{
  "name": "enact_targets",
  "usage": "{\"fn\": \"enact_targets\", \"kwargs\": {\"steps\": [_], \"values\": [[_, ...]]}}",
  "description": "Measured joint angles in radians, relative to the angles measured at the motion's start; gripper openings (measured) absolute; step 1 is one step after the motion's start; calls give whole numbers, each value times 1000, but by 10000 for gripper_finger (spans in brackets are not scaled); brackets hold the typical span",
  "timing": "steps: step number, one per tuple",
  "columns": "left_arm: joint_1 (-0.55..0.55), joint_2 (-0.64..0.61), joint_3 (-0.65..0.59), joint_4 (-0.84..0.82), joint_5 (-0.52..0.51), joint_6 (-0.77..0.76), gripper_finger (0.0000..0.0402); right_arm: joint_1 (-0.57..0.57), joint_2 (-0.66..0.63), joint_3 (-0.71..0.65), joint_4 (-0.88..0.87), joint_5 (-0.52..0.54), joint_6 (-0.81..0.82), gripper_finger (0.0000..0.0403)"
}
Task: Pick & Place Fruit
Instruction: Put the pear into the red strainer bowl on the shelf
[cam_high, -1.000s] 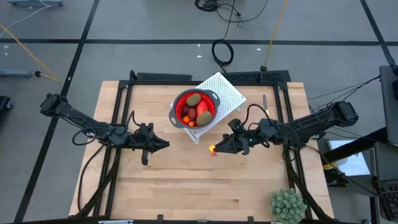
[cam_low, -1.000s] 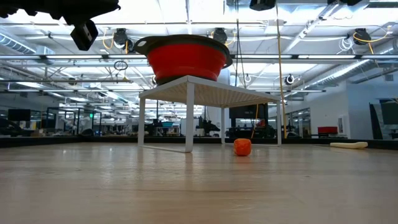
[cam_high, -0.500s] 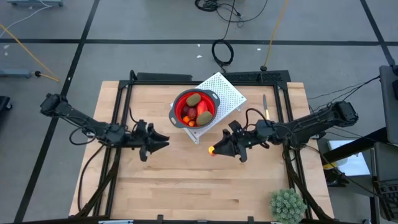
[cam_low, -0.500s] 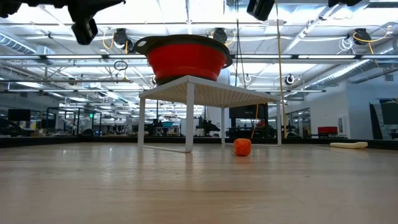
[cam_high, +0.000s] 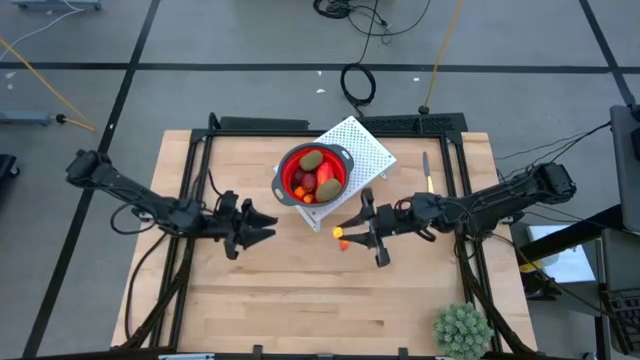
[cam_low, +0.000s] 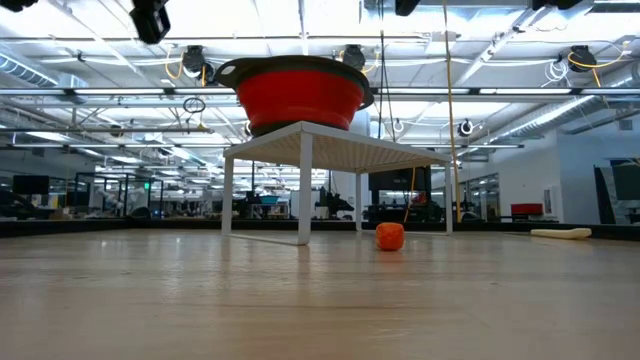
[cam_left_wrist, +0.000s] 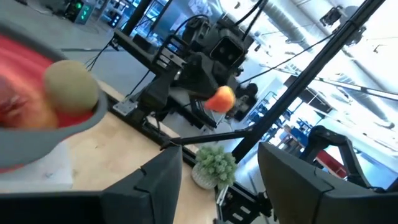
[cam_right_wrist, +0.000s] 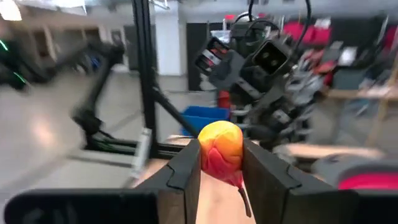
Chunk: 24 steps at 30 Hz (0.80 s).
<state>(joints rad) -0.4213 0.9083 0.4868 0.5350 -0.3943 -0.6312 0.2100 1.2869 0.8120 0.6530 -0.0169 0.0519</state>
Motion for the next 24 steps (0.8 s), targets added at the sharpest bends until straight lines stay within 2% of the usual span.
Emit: {"fn": "enact_targets", "kwargs": {"steps": [5, 11, 15, 21, 24], "values": [[0, 105, 96, -2, 1, 39, 212, 1, 0, 0, 1, 72, -248, 100], [2, 219, 221, -10, 1, 58, 212, 1, 0, 0, 9, 79, -518, 105], [4, 288, 286, -10, -24, 58, 212, 14, 0, 0, 22, 147, -624, 103], [21, 403, 390, -11, -44, 59, 212, 58, 0, 0, 28, 163, -785, 106], [33, 461, 441, -10, -41, 72, 212, 90, 0, 0, 28, 242, -869, 104]]}}
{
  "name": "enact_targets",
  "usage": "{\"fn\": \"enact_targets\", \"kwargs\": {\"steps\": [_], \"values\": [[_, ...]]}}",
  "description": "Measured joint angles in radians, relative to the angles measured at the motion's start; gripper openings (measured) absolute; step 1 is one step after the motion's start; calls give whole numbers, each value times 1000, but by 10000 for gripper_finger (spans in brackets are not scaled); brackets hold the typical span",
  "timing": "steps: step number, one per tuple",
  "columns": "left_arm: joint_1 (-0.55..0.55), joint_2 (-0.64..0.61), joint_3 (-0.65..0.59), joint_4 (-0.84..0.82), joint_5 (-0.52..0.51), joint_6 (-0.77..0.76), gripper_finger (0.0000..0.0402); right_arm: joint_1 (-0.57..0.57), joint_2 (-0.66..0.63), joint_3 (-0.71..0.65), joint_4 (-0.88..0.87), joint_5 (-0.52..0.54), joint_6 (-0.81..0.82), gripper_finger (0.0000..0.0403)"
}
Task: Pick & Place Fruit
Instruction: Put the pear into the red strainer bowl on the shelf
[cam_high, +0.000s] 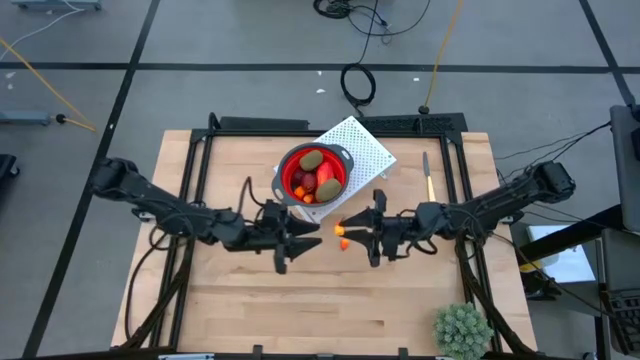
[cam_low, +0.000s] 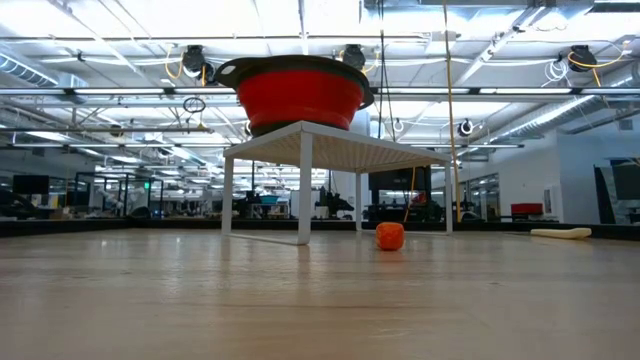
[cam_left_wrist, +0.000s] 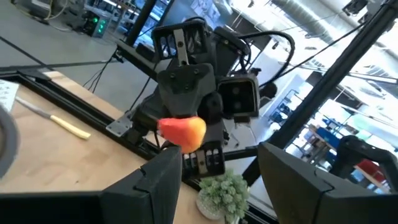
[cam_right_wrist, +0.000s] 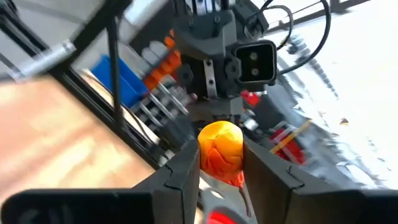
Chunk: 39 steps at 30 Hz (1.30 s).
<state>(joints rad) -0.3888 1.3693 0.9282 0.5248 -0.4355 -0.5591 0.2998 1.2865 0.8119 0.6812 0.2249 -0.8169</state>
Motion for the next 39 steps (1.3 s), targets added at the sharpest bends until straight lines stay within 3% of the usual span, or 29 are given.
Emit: {"fn": "enact_targets", "kwargs": {"steps": [6, 19, 39], "values": [[22, 85, 79, -1, 6, -12, 212, 65, 0, 0, 0, 167, -209, 105], [57, 183, 167, -10, 13, -144, 212, 129, 0, 0, 3, 376, -481, 104], [94, 184, 167, -84, -4, -210, 212, 149, 0, 0, 11, 381, -556, 102]]}}
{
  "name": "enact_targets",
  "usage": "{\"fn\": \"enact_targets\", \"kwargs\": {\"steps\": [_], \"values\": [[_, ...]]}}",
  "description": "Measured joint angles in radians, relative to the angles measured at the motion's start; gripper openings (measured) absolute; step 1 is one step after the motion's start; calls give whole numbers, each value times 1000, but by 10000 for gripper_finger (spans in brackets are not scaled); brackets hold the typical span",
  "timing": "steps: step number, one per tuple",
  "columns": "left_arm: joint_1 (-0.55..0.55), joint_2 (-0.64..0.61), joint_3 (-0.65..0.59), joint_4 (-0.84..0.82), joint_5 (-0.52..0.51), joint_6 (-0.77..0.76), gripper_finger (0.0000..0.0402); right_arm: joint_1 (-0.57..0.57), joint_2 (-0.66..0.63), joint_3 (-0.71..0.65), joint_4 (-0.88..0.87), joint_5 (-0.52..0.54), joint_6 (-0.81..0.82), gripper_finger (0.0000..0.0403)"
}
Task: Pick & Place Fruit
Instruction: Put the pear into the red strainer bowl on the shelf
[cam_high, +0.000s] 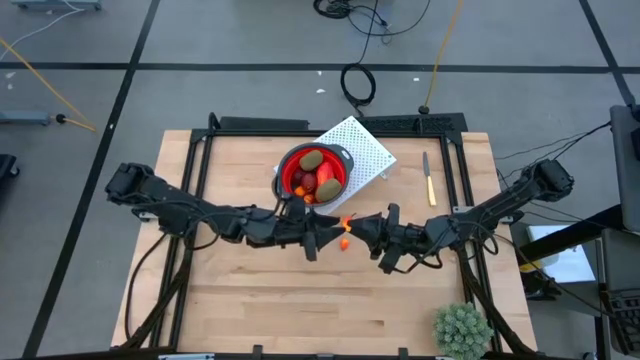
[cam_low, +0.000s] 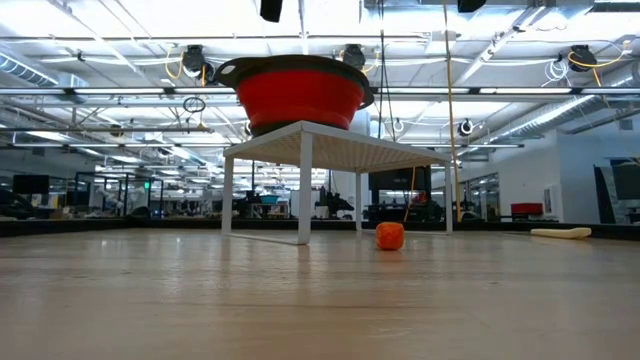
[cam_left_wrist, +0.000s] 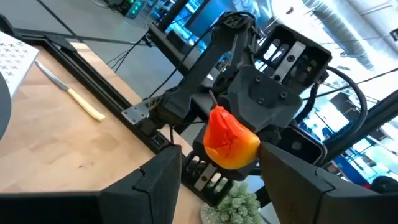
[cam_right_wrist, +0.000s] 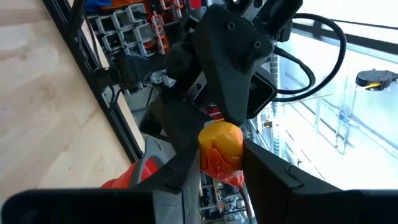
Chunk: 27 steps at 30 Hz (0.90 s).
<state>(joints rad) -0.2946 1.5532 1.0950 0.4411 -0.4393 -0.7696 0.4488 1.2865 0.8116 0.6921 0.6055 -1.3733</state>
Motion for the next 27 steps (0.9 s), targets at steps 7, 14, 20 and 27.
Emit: {"fn": "enact_targets", "kwargs": {"steps": [7, 14, 20, 27], "values": [[26, 0, 0, 6, 44, -10, 212, 0, 0, 0, -19, -5, 58, 102], [34, 0, 0, 4, 52, -41, 212, -15, 0, 0, -45, -13, 87, 102], [34, 0, 0, 0, 80, -39, 212, -26, 0, 0, -47, -30, 96, 102], [34, 0, 0, -27, 82, -46, 211, -30, 0, 0, -47, -36, 104, 102]]}}
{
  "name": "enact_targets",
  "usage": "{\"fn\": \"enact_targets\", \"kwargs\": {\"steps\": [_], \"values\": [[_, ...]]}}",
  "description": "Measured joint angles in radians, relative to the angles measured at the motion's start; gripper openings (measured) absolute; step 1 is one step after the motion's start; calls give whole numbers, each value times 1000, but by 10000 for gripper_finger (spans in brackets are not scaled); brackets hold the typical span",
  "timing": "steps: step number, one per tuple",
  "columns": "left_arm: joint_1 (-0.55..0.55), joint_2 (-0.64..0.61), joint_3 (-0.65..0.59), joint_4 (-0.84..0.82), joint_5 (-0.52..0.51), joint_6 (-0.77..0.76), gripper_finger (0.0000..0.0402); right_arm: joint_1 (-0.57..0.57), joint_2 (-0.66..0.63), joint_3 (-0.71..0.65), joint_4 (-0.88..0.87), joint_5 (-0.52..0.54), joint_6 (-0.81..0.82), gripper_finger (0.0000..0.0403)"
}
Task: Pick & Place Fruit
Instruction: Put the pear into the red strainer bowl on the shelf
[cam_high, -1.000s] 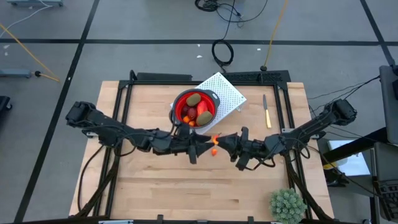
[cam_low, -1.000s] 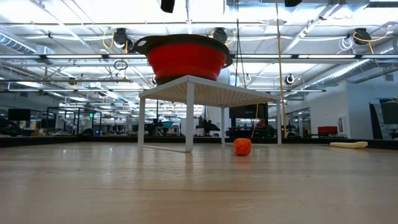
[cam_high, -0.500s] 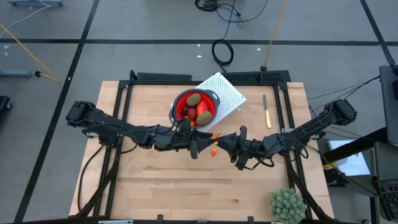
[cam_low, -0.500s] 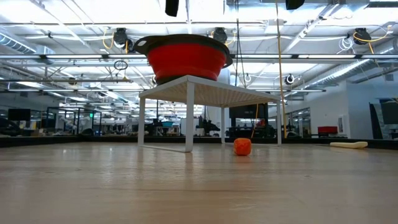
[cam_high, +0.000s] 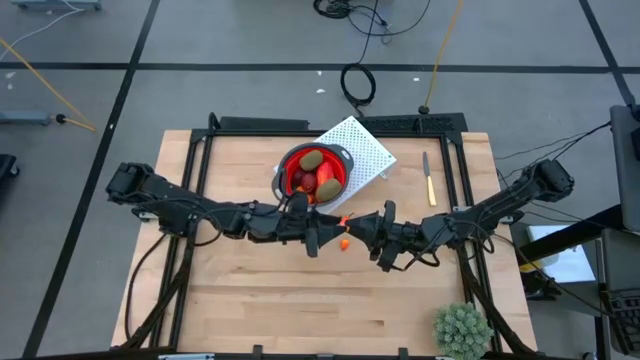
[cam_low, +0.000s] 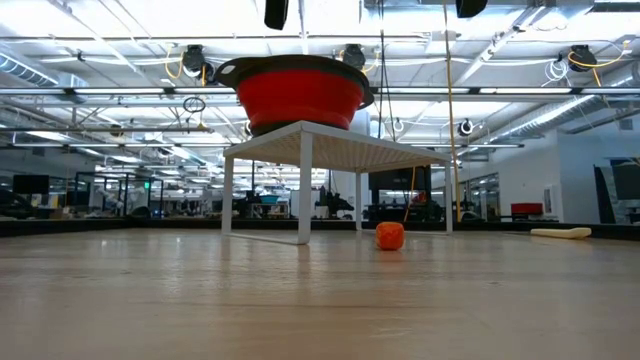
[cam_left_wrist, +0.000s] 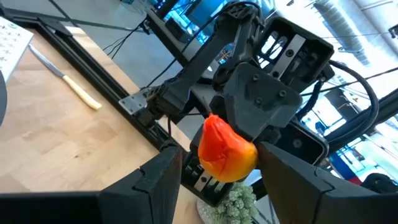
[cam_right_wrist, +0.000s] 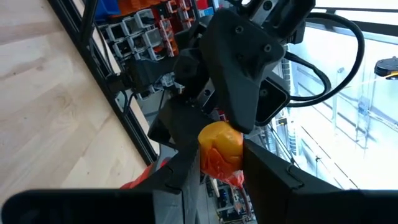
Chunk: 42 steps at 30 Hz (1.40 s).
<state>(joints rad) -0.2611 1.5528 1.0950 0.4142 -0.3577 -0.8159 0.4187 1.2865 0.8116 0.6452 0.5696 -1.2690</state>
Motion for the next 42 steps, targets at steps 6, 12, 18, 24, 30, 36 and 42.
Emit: {"fn": "enact_targets", "kwargs": {"steps": [6, 12, 18, 24, 30, 36, 42], "values": [[4, 0, 0, -2, 3, -7, 211, 0, 0, 0, 0, 1, 0, 102], [23, 0, 0, -2, 40, -36, 188, -1, 0, 0, -4, 3, 0, 102], [32, -2, 0, 0, 78, -35, 113, 0, 0, 0, -12, 6, 23, 102], [32, -2, 0, 0, 79, -36, 86, 0, 0, 0, -12, 9, 75, 103], [32, -2, 0, -2, 79, -49, 96, -1, 0, 0, -12, 9, 78, 106], [32, -2, 0, -7, 78, -43, 94, 0, 0, 0, -10, 8, 83, 134], [34, -1, -1, -12, 68, -28, 94, 0, 0, 0, -7, 7, 163, 160]]}}
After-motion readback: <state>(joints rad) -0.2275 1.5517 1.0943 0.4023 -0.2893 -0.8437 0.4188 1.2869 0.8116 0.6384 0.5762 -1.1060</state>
